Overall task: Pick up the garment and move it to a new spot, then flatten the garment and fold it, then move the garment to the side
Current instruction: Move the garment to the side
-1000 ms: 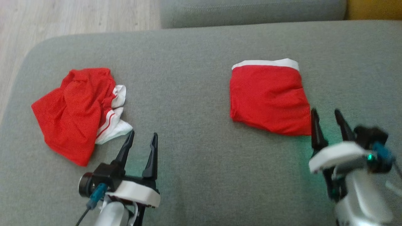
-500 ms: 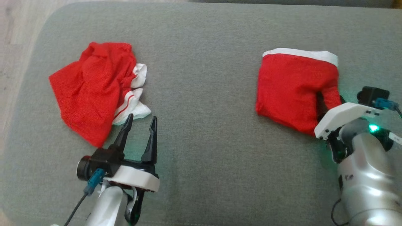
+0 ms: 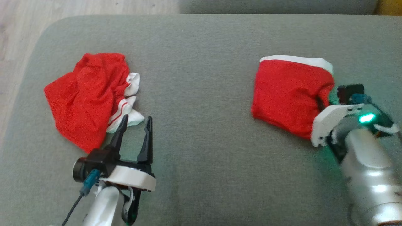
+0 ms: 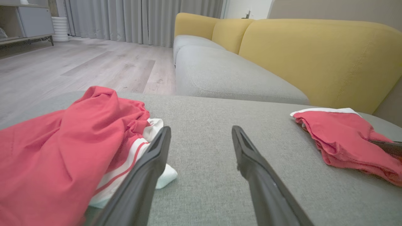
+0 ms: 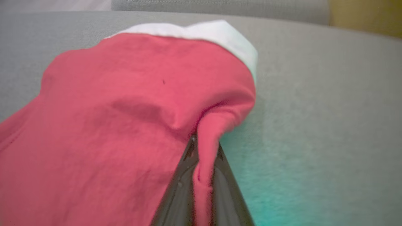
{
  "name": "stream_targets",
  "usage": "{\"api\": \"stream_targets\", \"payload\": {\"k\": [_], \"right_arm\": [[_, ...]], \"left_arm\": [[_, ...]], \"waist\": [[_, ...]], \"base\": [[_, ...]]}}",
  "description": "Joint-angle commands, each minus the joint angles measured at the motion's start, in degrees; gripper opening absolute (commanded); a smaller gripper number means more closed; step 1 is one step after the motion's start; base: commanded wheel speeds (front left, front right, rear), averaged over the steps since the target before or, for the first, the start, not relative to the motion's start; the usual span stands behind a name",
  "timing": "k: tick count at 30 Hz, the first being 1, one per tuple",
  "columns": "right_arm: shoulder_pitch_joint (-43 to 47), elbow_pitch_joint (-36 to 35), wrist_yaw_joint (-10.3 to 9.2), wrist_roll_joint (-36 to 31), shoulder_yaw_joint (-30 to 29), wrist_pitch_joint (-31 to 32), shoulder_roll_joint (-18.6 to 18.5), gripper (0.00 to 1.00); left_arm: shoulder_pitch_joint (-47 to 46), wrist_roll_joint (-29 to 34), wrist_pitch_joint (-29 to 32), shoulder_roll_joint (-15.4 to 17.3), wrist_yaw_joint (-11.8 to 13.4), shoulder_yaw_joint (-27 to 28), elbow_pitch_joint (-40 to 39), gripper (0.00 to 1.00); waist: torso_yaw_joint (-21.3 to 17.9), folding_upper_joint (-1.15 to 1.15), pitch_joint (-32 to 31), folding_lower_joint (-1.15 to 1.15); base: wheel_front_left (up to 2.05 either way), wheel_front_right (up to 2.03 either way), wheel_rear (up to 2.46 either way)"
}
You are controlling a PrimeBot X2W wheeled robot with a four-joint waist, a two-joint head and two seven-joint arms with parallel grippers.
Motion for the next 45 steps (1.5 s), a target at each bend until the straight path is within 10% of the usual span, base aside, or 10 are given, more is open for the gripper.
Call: {"api": "stream_targets", "payload": {"k": [1, 12, 20, 27, 28, 30, 45], "right_arm": [[-0.93, -2.45, -0.04, -1.18, 2.16, -0.86, -1.98, 0.0], [0.02, -8.99, -0.04, -0.3, 13.65, 2.61, -23.18, 0.0], [-1.81, -10.0, -0.04, 3.26, 12.82, 3.39, -31.66, 0.0], [-2.75, -11.62, -0.04, 3.03, 9.94, 3.17, -31.1, 0.0], [-2.67, -11.87, -0.04, 2.77, 9.44, 3.13, -30.65, 0.15], [-2.61, -12.39, -0.04, 2.04, 7.77, 3.0, -29.88, 1.0], [0.46, -24.95, -0.04, -0.56, 1.05, -5.53, -16.19, 1.0]], "left_arm": [[-0.54, 0.27, -0.3, 0.18, 0.19, 2.19, -2.05, 1.0], [-1.13, 0.72, -0.31, 0.69, -0.08, 3.61, -4.8, 1.0], [-2.96, 0.9, -0.31, 1.31, -0.64, 3.66, -5.11, 1.0], [-3.2, 0.95, -0.31, 1.58, -0.89, 4.01, -4.98, 1.0], [-3.25, 0.97, -0.31, 1.57, -0.91, 4.02, -4.9, 1.0], [-3.35, 0.98, -0.31, 1.52, -0.95, 4.05, -4.75, 1.0], [-0.44, 0.84, -0.31, 0.84, -0.53, 4.66, -4.05, 1.0]], "waist": [[-1.0, 0.0, -0.4, 0.0], [-3.48, 0.0, 3.56, 0.0], [-3.04, 0.0, 7.26, 0.0], [-2.86, 0.0, 7.88, 0.0], [-2.82, 0.0, 7.8, 0.0], [-2.78, 0.0, 7.53, 0.0], [-3.77, 0.0, -1.58, 0.0]], "base": [[0.0, 0.0, 0.0], [0.0, 0.0, 0.0], [0.0, 0.0, 0.0], [0.0, 0.0, 0.0], [0.0, 0.0, 0.0], [0.0, 0.0, 0.0], [0.0, 0.0, 0.0]]}}
